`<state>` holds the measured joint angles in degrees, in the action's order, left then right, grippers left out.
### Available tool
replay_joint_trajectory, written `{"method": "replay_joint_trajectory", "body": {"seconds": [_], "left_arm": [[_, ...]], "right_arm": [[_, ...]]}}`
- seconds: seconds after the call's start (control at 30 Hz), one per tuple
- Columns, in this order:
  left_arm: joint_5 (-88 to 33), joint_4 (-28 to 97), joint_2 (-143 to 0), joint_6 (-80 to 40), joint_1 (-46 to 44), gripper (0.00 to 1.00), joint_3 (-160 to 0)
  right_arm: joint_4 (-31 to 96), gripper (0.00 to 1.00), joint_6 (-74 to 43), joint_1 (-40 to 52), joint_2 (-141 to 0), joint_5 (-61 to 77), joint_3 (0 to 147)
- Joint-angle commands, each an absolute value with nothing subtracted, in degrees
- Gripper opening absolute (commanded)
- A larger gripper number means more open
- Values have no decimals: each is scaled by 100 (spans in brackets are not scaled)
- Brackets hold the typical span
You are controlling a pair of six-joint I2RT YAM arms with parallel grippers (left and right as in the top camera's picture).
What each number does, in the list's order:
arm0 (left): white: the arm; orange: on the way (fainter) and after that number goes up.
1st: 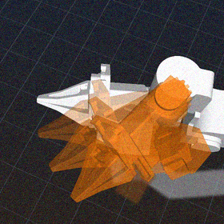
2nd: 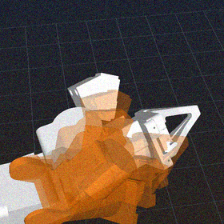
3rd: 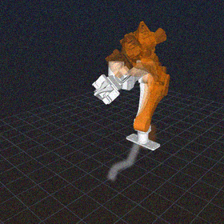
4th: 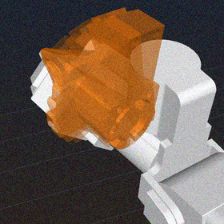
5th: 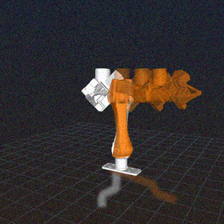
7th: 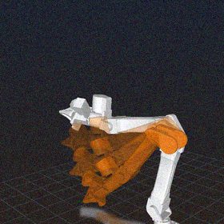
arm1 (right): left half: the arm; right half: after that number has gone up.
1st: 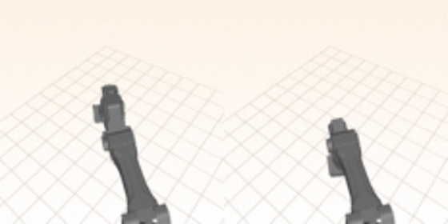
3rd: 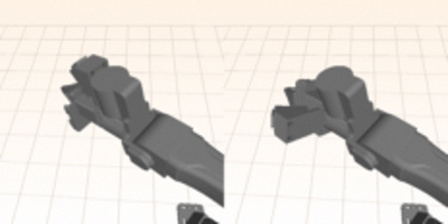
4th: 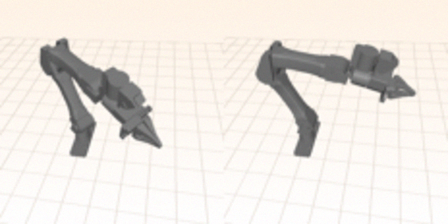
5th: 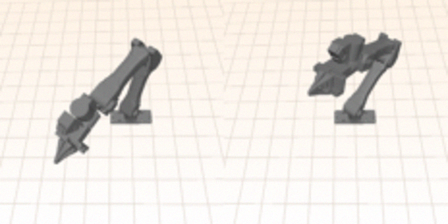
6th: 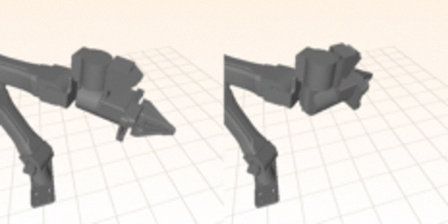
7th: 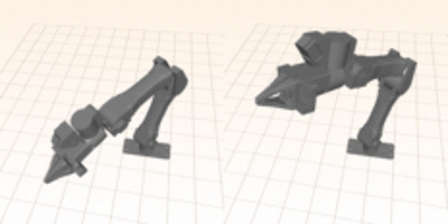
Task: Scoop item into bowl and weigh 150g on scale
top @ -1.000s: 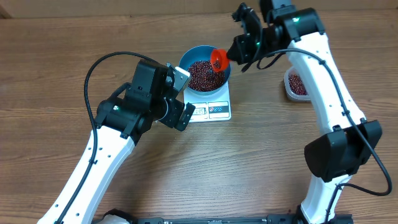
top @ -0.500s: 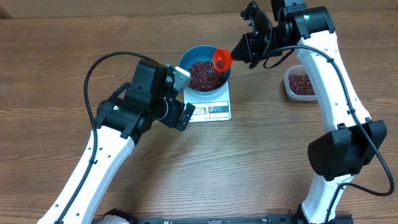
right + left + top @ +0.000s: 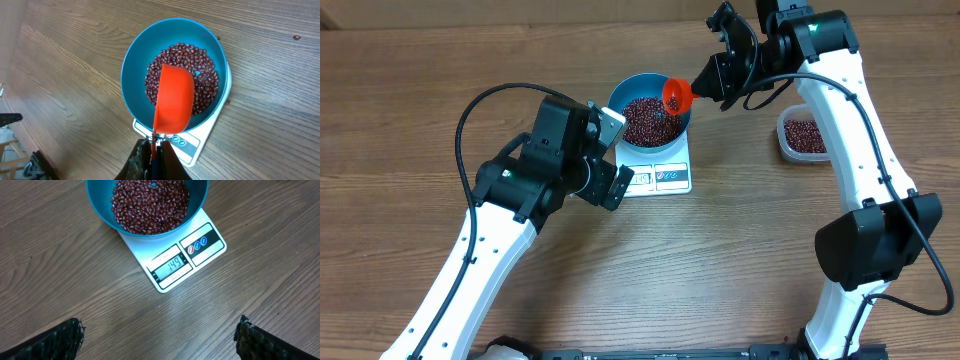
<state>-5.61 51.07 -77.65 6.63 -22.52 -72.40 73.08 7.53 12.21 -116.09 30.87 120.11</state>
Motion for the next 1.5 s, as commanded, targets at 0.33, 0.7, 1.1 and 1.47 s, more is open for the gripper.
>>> {"method": "replay_joint_trajectory", "body": {"seconds": [0.33, 0.7, 1.1, 1.47], "left_arm": [[-644, 5096, -7800, 770, -2290, 100, -7249], [-646, 5096, -7800, 770, -2290, 100, -7249], [-646, 5096, -7800, 770, -2290, 100, -7249], [-646, 5096, -7800, 770, -2290, 100, -7249]], "right_arm": [[7273, 4, 775, 1389, -11380, 2969, 12195], [7210, 4, 539, 2117, -11380, 1238, 12195], [7137, 4, 593, 2480, -11380, 397, 12195], [7137, 4, 1238, 2615, -11380, 390, 12195]]}}
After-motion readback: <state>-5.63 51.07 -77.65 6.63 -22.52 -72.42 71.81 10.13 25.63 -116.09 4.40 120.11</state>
